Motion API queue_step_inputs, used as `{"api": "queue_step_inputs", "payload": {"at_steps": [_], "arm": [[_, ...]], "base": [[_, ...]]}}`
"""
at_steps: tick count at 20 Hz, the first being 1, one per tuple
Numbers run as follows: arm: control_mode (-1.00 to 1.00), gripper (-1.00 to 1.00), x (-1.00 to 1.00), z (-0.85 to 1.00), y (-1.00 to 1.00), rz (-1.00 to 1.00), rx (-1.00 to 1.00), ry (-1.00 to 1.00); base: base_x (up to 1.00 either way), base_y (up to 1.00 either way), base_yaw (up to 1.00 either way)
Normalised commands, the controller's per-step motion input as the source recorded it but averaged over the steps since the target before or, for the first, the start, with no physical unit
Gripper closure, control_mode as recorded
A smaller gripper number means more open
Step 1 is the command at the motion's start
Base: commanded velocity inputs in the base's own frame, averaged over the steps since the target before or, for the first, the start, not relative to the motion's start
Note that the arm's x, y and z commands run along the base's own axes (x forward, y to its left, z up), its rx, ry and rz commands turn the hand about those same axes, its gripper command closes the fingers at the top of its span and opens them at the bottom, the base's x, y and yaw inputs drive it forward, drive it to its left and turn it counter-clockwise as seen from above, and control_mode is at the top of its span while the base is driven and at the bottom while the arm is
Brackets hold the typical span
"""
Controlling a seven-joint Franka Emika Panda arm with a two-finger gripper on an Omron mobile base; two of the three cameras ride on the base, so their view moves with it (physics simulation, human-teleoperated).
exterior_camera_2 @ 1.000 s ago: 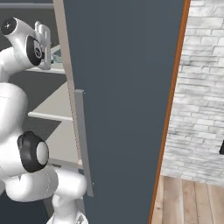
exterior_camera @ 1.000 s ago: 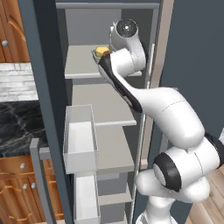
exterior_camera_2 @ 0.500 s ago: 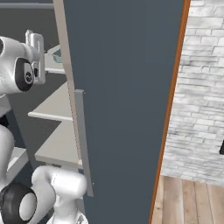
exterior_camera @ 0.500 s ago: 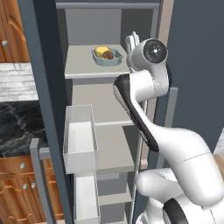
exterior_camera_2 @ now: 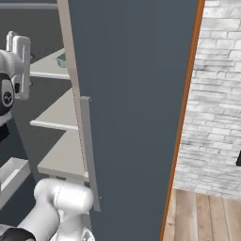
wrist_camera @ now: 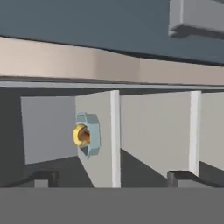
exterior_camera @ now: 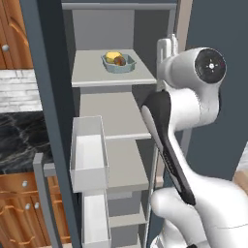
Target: Take the mushroom and potato out of the freezer and place them in the tupperware container on the counter. Then put the tupperware containing the vegetables back in the freezer.
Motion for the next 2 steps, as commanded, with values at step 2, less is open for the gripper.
{"api": "queue_step_inputs", "payload": {"at_steps": [2], "arm": [[-1.00, -1.00, -1.00, 0.23, -0.01, -0.03, 0.14, 0.13]], "base": [[0.00, 0.00, 0.00]]}}
